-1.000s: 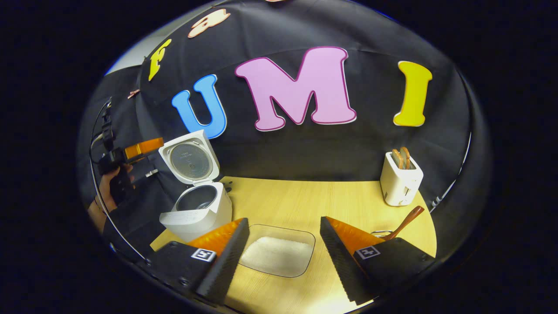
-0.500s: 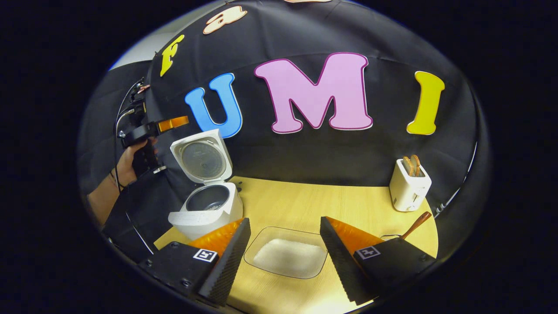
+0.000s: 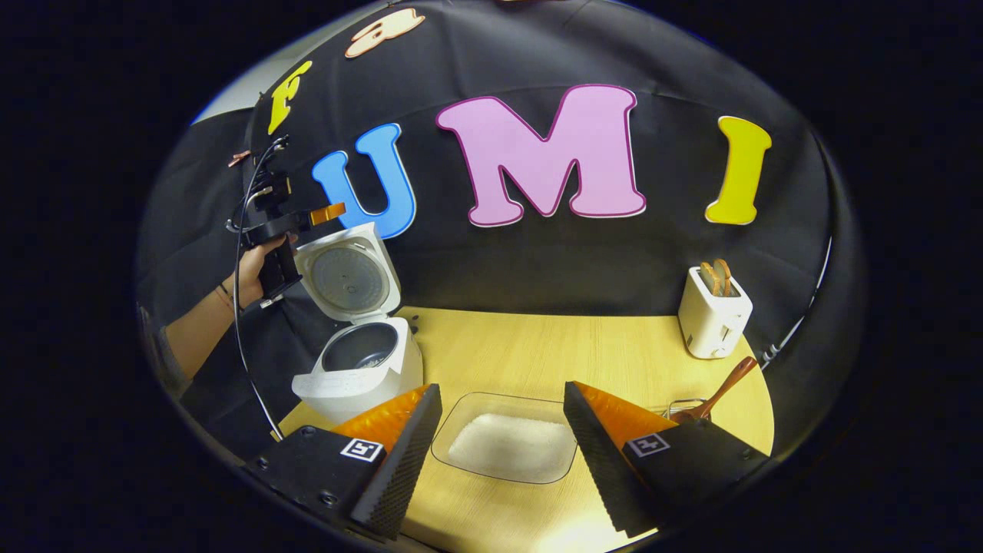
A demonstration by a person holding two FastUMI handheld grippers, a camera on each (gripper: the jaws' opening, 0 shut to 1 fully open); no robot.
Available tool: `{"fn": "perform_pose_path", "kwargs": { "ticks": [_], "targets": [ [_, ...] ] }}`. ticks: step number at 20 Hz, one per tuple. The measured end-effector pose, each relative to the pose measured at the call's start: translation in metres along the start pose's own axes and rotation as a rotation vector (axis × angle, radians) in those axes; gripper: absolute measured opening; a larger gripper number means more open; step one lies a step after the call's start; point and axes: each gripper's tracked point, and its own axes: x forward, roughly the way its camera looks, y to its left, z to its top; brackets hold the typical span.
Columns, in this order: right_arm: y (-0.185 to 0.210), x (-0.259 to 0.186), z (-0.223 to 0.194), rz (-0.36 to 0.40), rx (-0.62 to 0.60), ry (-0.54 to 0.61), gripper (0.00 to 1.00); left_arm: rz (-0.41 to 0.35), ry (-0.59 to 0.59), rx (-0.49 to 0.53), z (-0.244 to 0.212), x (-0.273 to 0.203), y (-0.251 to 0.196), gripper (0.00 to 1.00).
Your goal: Close the left gripper, press the button to open the rice cooker; take a wooden spoon from the chopstick holder with the right hand, scoop a spoonful of rice and pour it into the rice cooker, then put the wooden spoon back into the chopstick holder.
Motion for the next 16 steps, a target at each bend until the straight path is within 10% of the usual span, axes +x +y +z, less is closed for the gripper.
{"fn": "perform_pose_path", "kwargs": {
  "ticks": [7, 16],
  "targets": [
    [-0.002, 0.001, -0.008, -0.018, -0.007, 0.022, 0.99, 0.069, 0.151, -0.111, -0.046, 0.009, 0.011, 1.0],
    [-0.011, 0.001, -0.004, -0.001, -0.006, 0.018, 0.99, 0.065, 0.155, -0.11, -0.076, -0.089, -0.032, 1.0]
  ]
}}
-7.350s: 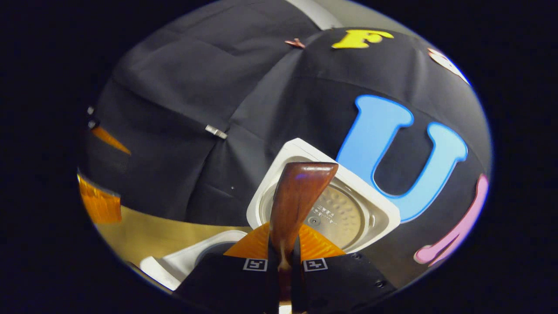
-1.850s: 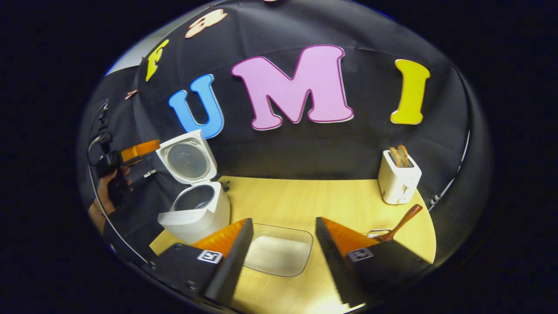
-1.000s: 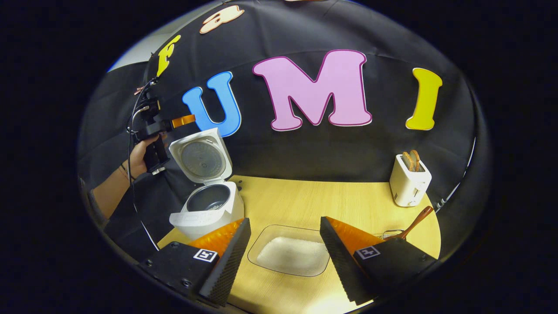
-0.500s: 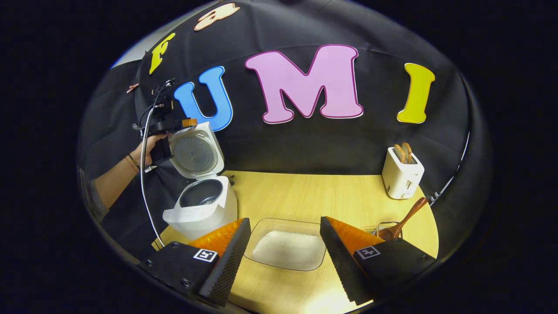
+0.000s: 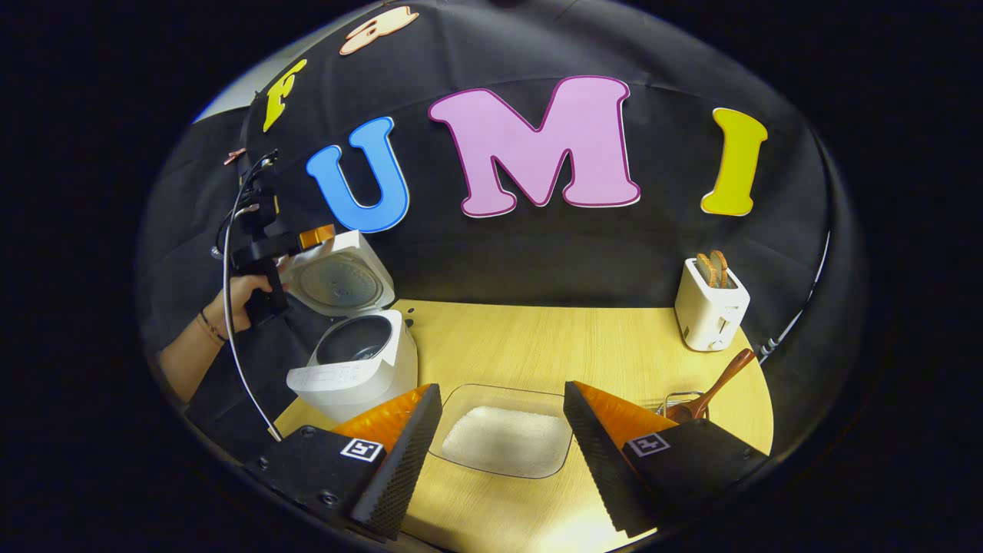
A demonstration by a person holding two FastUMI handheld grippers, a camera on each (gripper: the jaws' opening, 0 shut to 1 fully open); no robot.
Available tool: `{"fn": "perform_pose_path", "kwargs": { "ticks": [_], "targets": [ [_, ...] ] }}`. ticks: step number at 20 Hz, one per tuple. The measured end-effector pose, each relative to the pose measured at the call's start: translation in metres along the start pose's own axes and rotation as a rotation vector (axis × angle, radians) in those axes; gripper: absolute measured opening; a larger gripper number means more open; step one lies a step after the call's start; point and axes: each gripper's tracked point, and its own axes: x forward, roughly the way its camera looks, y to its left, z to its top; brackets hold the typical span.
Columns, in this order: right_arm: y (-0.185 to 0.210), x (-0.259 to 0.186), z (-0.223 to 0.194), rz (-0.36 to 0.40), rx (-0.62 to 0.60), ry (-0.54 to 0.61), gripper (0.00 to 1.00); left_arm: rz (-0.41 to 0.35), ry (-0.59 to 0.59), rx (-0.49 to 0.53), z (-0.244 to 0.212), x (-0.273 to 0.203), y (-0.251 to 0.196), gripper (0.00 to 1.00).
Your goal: Close the left gripper, press the button to open the rice cooker; take a wooden spoon from the chopstick holder with the right hand, scoop a spoonful of rice and pour it into the rice cooker, then put the wooden spoon back into the chopstick holder.
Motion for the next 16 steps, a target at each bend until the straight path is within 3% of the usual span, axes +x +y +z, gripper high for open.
{"fn": "perform_pose_path", "kwargs": {
  "ticks": [7, 16],
  "targets": [
    [-0.018, 0.003, -0.001, 0.013, 0.011, 0.018, 0.99, -0.008, 0.112, -0.032, -0.086, -0.064, -0.023, 1.0],
    [-0.038, 0.009, -0.005, 0.044, 0.004, 0.049, 0.99, 0.057, 0.271, -0.029, -0.162, -0.076, -0.03, 1.0]
  ]
}}
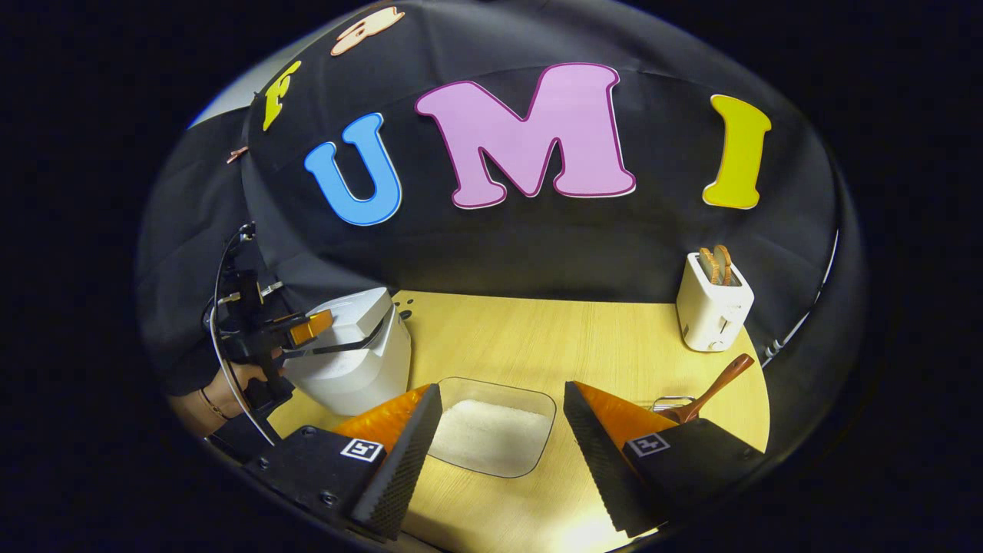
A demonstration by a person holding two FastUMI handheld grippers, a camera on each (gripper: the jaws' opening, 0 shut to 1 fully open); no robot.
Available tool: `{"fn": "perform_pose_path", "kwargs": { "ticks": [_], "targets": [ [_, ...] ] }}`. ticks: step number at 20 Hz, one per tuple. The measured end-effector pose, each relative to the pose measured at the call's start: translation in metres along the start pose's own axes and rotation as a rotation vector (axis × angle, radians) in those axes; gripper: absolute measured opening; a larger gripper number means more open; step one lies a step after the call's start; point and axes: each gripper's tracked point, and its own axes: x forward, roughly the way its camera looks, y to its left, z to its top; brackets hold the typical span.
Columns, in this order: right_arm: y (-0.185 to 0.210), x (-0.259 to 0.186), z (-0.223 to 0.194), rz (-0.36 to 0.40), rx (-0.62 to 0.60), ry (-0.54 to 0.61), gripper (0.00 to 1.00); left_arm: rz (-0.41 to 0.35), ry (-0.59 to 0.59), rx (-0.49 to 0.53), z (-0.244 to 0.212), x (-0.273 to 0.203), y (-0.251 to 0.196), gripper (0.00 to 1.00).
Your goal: Close the left gripper, press the button to open the rice cooker; take a wooden spoon from the chopstick holder with the right hand, scoop a spoonful of rice and pour it into the rice cooker, then put the wooden spoon back into the chopstick holder.
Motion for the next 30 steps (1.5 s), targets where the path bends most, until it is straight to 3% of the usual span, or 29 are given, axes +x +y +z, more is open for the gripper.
{"fn": "perform_pose_path", "kwargs": {
  "ticks": [7, 13, 24, 30],
  "targets": [
    [-0.002, 0.012, -0.001, 0.047, 0.012, 0.019, 0.98, 0.071, 0.09, -0.024, -0.035, 0.002, 0.005, 1.0],
    [-0.012, 0.018, -0.002, 0.079, 0.031, 0.013, 0.99, 0.071, 0.152, -0.033, -0.047, 0.003, 0.004, 1.0],
    [-0.016, 0.008, 0.0, 0.098, 0.039, -0.01, 0.99, 0.093, 0.07, -0.004, -0.032, -0.001, 0.009, 1.0],
    [-0.006, 0.002, 0.003, 0.099, 0.032, -0.02, 0.99, 0.021, -0.081, -0.02, 0.018, -0.033, 0.006, 0.96]
  ]
}}
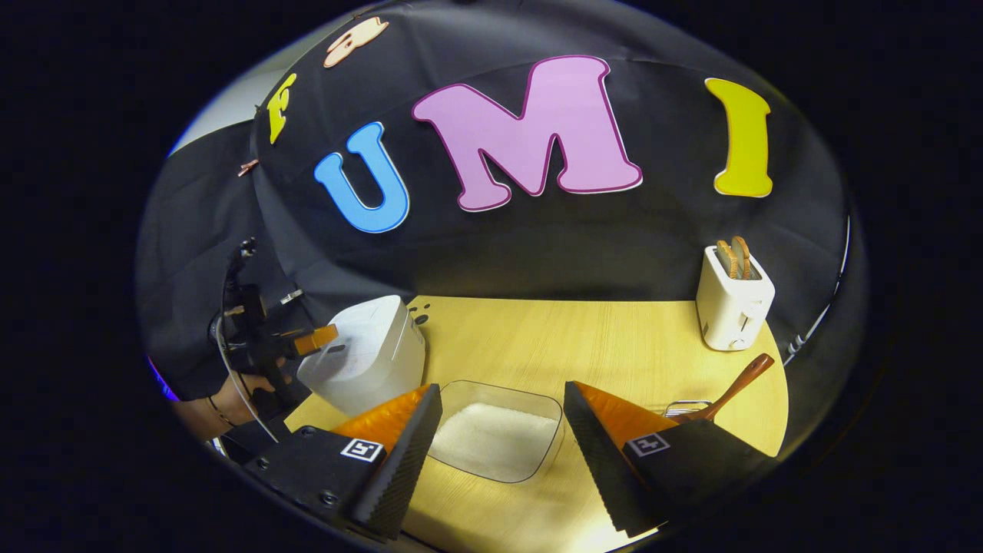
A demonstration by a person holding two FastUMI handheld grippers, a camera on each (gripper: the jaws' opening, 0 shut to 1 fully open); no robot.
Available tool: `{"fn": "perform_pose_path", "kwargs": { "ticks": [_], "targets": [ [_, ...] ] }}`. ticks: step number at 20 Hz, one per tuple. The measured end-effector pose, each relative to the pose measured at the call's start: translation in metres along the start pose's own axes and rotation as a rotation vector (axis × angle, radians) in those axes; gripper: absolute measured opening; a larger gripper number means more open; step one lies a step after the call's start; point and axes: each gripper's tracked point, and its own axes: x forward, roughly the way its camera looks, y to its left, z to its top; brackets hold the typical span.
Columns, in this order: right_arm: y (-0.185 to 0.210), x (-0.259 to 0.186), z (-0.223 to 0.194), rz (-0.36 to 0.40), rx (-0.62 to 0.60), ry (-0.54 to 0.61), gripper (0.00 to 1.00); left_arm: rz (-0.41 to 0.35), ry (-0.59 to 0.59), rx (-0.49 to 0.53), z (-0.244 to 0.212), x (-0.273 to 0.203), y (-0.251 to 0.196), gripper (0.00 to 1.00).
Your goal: Close the left gripper, press the button to open the rice cooker; take a wooden spoon from the chopstick holder with the right hand, scoop a spoonful of rice and pour it into the rice cooker, then put the wooden spoon back into the chopstick holder.
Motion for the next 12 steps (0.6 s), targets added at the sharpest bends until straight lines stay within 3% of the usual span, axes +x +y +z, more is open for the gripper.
{"fn": "perform_pose_path", "kwargs": {
  "ticks": [4, 6, 12],
  "targets": [
    [0.006, -0.003, 0.01, 0.003, -0.01, -0.02, 0.99, -0.073, -0.084, -0.015, 0.034, -0.026, -0.014, 0.97],
    [0.008, -0.006, 0.012, 0.0, -0.016, -0.029, 0.98, -0.144, -0.125, -0.003, 0.044, -0.041, -0.03, 0.96],
    [0.01, -0.012, 0.014, -0.01, -0.02, -0.037, 0.99, -0.172, -0.177, 0.083, 0.052, -0.074, -0.042, 0.95]
  ]
}}
